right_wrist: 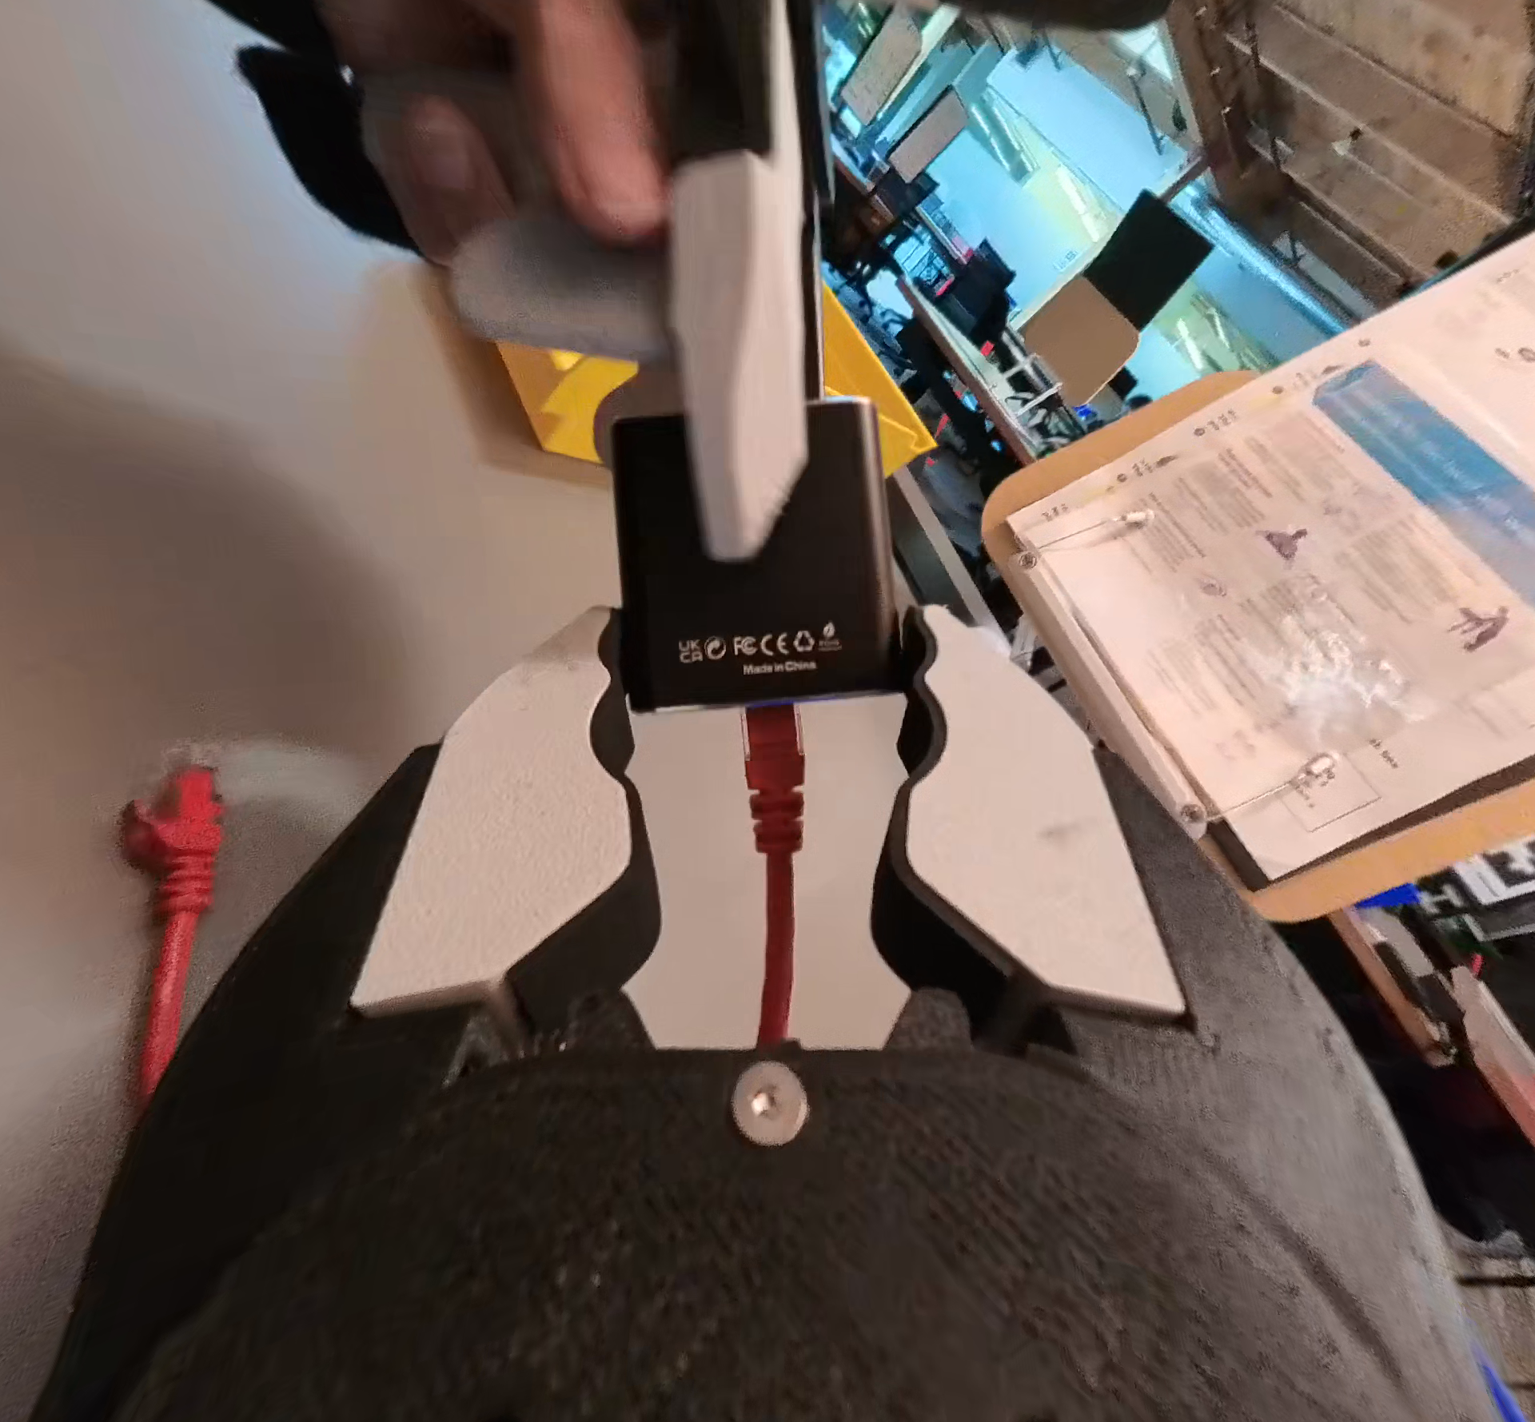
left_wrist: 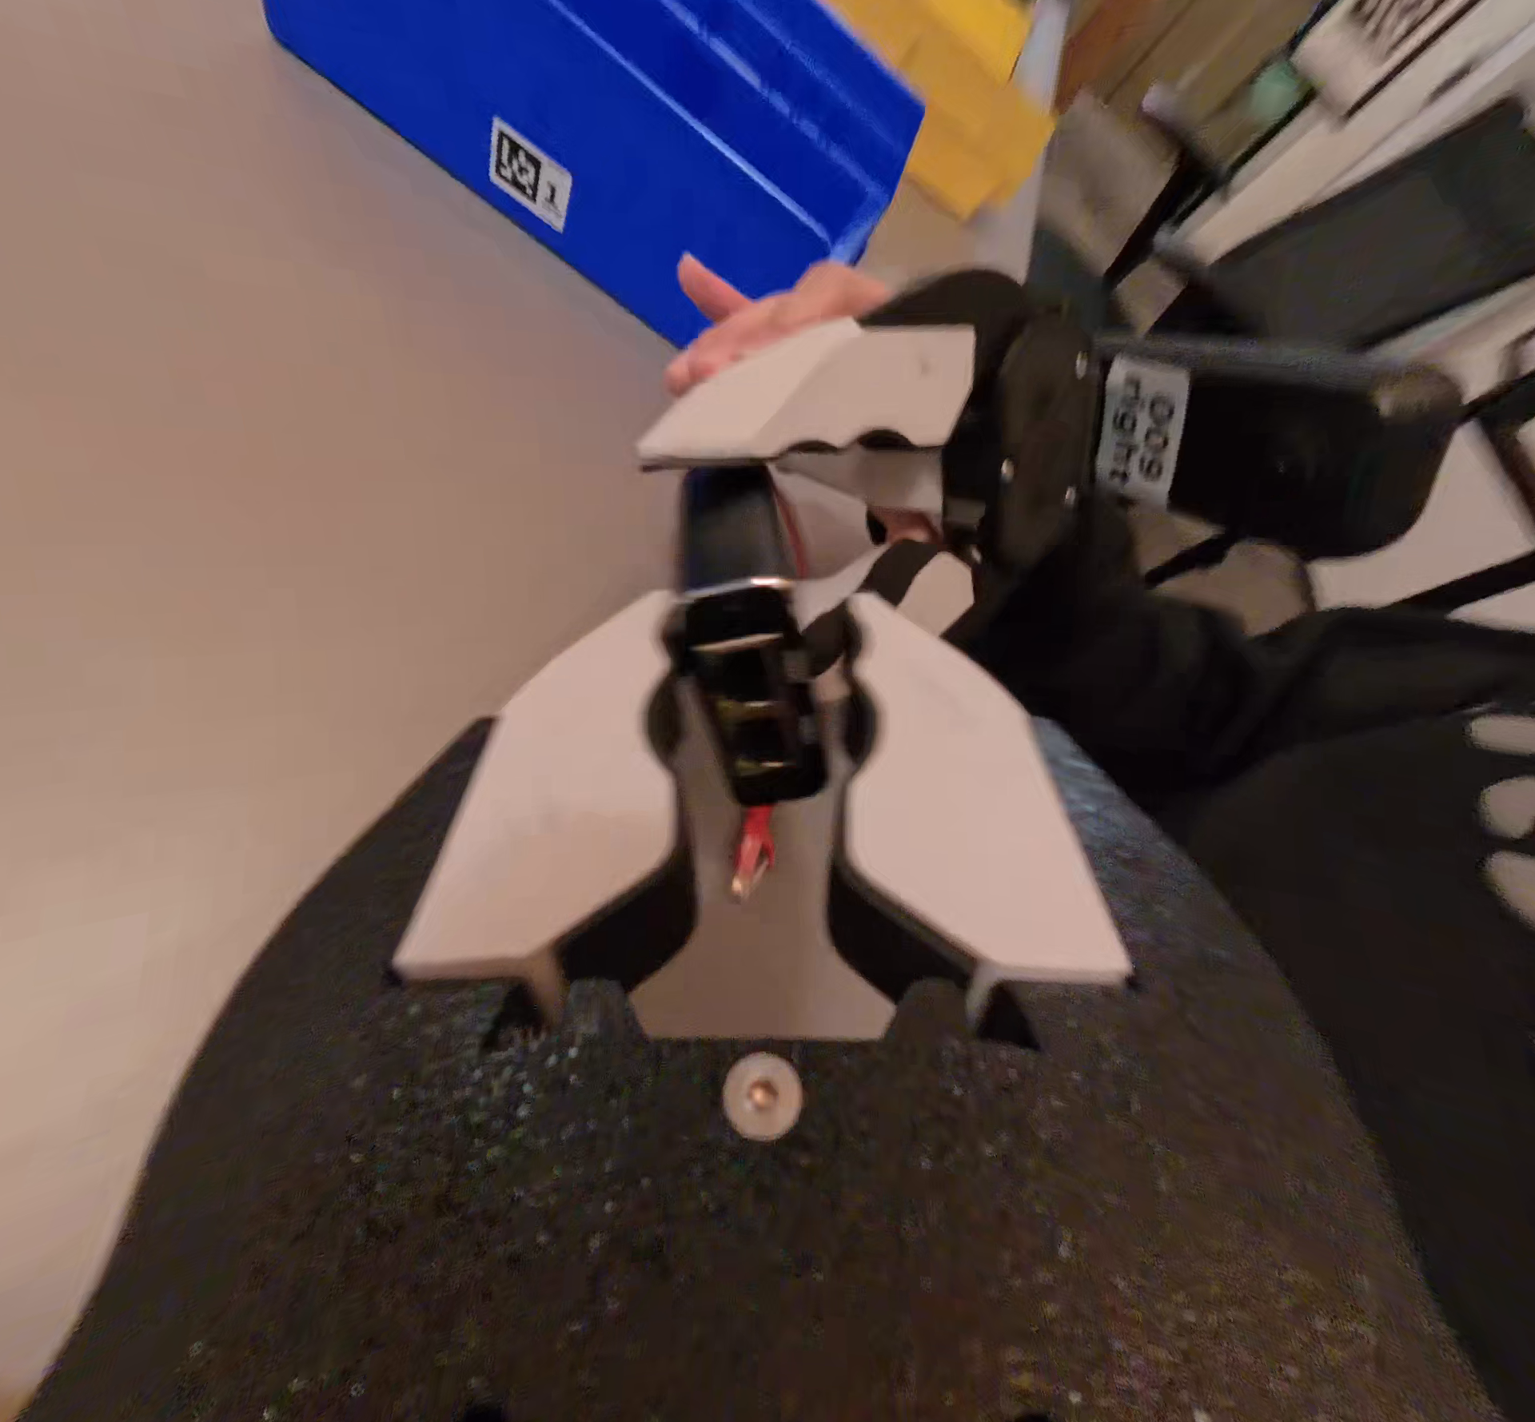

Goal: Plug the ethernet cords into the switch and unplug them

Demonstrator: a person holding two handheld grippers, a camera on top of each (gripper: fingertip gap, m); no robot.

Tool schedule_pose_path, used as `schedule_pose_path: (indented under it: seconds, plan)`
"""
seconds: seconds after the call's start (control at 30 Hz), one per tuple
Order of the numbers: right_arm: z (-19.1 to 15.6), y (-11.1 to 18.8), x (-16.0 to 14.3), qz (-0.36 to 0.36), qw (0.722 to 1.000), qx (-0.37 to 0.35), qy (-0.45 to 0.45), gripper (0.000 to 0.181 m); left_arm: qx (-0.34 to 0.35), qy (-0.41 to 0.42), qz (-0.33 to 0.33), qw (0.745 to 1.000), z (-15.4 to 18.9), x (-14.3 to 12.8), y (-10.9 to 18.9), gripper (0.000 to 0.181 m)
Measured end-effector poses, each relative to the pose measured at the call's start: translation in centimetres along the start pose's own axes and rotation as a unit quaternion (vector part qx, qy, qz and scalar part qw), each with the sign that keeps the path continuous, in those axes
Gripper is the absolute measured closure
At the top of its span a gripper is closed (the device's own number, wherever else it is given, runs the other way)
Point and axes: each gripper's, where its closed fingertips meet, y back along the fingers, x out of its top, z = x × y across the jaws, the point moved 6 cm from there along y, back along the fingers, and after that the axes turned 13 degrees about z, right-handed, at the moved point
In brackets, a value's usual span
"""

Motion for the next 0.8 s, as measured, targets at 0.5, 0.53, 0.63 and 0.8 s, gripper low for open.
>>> schedule_pose_path:
  seconds: [0.5,0.53,0.63,0.8]
  plan:
    - [0.6,1.3,1.0,0.176,0.974,-0.015,-0.141,0.113,-0.206,0.328,0.196,0.901,-1.0,-1.4,-1.8,0.157]
    - [0.6,1.3,0.6,0.167,0.976,-0.017,-0.142,0.111,-0.198,0.336,0.207,0.897,-1.2,-1.6,-2.0,0.158]
    - [0.6,1.4,0.0,0.153,0.978,-0.031,-0.135,0.109,-0.173,0.357,0.234,0.888,-1.5,-2.0,-2.3,0.158]
    - [0.4,1.1,-0.7,0.148,0.976,-0.045,-0.153,0.109,-0.129,0.366,0.255,0.886,-1.6,-2.3,-2.3,0.157]
